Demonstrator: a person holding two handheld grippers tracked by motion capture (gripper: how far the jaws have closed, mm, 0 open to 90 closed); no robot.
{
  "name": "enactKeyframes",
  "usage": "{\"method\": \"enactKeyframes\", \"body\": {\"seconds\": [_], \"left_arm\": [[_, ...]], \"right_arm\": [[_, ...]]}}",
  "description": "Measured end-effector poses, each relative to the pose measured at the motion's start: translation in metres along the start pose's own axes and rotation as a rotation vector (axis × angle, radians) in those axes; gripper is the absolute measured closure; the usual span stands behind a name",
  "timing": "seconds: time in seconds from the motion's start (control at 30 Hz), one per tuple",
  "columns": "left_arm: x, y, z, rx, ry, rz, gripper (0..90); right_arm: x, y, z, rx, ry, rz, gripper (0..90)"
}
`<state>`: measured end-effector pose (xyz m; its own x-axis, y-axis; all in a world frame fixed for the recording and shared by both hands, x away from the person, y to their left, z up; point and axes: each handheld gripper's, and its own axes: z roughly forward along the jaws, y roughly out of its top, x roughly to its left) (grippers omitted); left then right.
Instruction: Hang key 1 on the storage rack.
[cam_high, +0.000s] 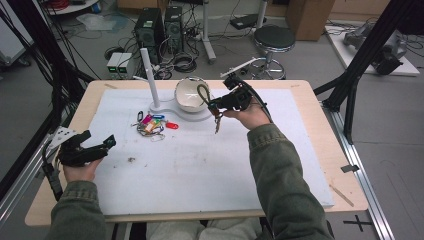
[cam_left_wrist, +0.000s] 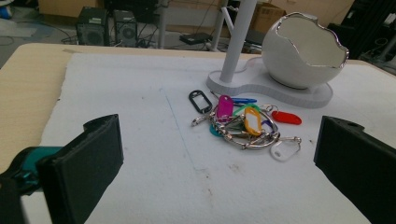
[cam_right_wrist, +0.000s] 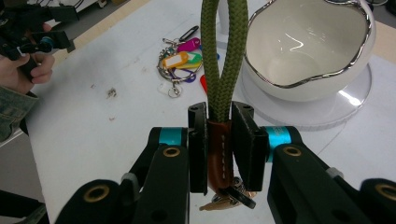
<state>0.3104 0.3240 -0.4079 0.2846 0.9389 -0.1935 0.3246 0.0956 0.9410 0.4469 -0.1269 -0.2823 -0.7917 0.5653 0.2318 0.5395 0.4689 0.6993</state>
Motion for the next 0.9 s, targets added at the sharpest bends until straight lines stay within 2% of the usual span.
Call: {"method": "enactKeyframes", "body": {"seconds": [0.4, 0.73, 0.9], "left_arm": [[0.0, 0.0, 0.001, 0.001, -0.003, -0.002, 1.8], [-0.001, 0.0, 0.001, 0.003, -0.005, -0.002, 1.8], [0.0, 0.0, 0.001, 0.001, -0.006, -0.003, 1.8]], "right_arm": [[0.006, 0.016, 0.014, 0.011, 0.023, -0.014, 76.7], [0.004, 0.026, 0.032, 0.03, 0.042, 0.002, 76.7], [0.005, 0.034, 0.037, 0.022, 0.052, 0.002, 76.7]]}}
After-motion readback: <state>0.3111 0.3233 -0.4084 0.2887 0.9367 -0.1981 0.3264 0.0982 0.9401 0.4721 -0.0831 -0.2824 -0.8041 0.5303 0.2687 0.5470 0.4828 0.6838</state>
